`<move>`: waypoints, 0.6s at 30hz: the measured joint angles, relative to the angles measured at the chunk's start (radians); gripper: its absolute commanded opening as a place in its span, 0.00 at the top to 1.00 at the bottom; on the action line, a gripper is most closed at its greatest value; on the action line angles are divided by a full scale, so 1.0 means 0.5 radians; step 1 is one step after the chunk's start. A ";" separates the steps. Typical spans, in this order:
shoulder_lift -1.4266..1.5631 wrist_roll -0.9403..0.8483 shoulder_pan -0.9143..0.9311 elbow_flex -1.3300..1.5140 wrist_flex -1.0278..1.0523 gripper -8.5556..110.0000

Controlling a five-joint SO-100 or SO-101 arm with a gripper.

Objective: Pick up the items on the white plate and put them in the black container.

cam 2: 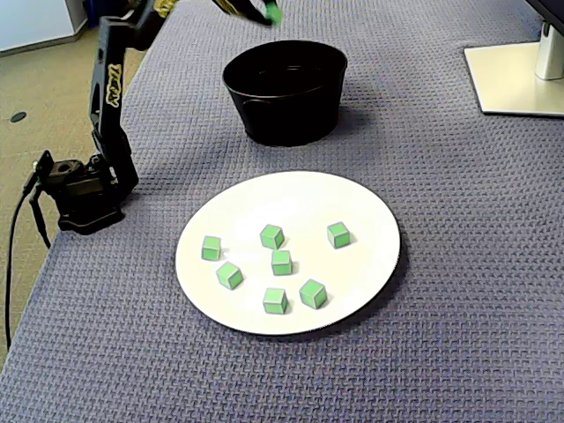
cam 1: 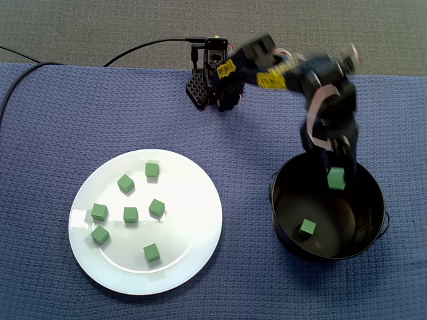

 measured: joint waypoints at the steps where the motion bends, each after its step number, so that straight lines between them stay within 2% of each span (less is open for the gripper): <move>1: -0.101 0.000 -0.028 -0.012 0.015 0.93; 4: -0.359 -0.021 -0.098 -0.052 0.055 0.91; 11: -0.472 -0.135 -0.160 -0.055 0.132 0.75; 15: -0.316 -0.288 -0.187 -0.055 0.202 0.63; 18: -0.040 -0.543 -0.147 -0.055 0.249 0.53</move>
